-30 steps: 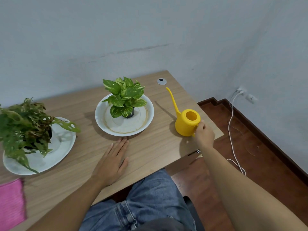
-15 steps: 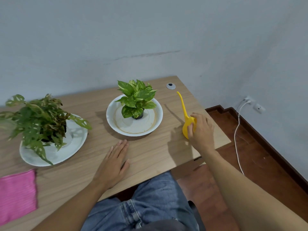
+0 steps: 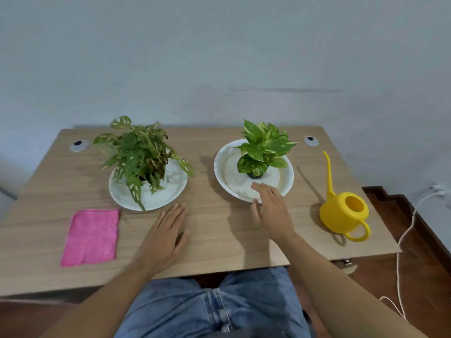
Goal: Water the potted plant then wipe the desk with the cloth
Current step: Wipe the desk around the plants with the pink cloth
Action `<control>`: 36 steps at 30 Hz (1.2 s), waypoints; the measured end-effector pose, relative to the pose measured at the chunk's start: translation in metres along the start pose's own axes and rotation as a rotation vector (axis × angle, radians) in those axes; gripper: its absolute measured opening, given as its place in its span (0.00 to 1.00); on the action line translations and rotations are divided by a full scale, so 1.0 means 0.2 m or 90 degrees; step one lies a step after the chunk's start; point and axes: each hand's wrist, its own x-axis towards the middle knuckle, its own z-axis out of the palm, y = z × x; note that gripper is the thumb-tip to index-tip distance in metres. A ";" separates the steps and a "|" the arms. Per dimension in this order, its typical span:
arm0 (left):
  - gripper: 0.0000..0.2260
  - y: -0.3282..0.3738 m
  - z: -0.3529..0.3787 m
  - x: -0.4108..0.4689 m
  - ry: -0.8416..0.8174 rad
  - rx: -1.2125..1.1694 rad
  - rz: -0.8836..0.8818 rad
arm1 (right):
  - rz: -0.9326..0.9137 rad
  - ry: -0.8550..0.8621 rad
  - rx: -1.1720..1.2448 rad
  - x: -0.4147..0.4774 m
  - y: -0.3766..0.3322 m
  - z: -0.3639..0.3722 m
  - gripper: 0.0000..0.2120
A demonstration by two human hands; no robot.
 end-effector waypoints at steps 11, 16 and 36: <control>0.29 -0.22 -0.18 -0.35 0.052 -0.046 -0.075 | -0.182 -0.161 0.020 0.11 -0.50 0.38 0.23; 0.29 -0.38 -0.28 -0.57 0.057 -0.026 -0.141 | -0.242 -0.236 0.076 0.11 -0.77 0.57 0.23; 0.33 -1.08 -0.52 -0.59 0.036 -0.027 -0.326 | -0.297 -0.372 0.010 0.13 -1.75 1.21 0.35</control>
